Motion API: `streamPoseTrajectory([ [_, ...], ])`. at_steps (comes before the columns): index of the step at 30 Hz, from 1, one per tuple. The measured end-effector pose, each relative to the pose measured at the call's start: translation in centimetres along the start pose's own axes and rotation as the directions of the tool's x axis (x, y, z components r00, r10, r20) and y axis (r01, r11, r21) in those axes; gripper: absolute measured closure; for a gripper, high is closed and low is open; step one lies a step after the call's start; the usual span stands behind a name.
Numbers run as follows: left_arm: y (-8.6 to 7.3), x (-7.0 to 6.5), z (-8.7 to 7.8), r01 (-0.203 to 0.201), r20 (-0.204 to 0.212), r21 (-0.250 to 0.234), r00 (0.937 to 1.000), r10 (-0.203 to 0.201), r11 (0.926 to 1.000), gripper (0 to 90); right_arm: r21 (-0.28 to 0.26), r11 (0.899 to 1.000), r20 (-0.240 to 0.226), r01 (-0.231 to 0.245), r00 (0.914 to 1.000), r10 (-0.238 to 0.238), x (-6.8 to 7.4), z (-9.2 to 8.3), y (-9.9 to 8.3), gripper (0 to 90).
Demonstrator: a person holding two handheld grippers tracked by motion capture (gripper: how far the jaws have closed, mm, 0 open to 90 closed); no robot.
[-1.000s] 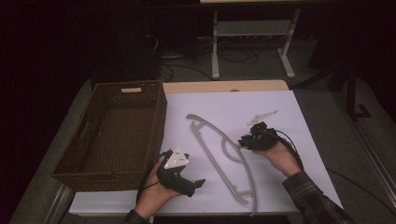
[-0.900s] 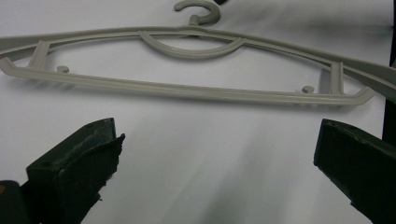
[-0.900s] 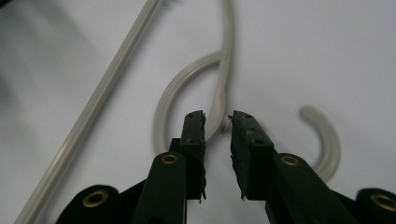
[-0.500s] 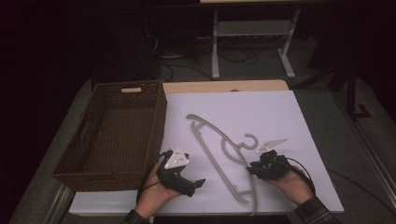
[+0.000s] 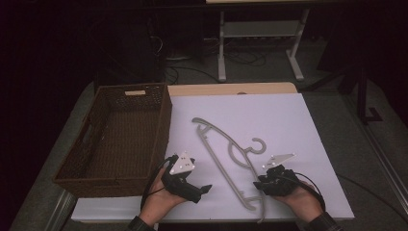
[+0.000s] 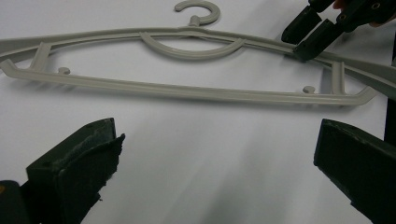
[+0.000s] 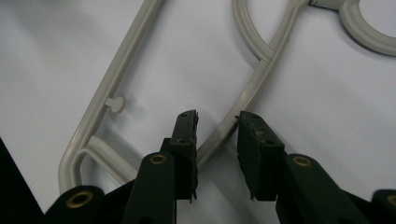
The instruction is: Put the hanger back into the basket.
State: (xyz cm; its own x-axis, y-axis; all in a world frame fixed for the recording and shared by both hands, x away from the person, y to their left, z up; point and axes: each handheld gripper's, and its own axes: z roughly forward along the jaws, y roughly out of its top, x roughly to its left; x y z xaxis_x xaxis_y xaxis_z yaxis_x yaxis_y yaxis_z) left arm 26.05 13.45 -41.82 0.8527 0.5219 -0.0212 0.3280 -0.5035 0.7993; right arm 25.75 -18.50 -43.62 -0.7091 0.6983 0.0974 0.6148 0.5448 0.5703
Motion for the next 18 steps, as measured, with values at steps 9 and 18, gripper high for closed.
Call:
streamPoseTrajectory([
  [9, 0.0, 0.0, 0.0, 0.004, -0.002, -0.001, 1.0000, -0.004, 1.0000, 0.0, 0.013, 1.000, 0.012, 0.001, 0.9999, -0.002, -0.4, -0.1, 0.1, 68.1],
  [18, -0.1, 0.1, 0.0, 0.010, -0.002, 0.001, 1.0000, -0.010, 1.0000, 0.0, 0.029, 0.999, 0.058, -0.019, 0.9981, 0.017, -3.1, -0.6, 0.0, 72.9],
])
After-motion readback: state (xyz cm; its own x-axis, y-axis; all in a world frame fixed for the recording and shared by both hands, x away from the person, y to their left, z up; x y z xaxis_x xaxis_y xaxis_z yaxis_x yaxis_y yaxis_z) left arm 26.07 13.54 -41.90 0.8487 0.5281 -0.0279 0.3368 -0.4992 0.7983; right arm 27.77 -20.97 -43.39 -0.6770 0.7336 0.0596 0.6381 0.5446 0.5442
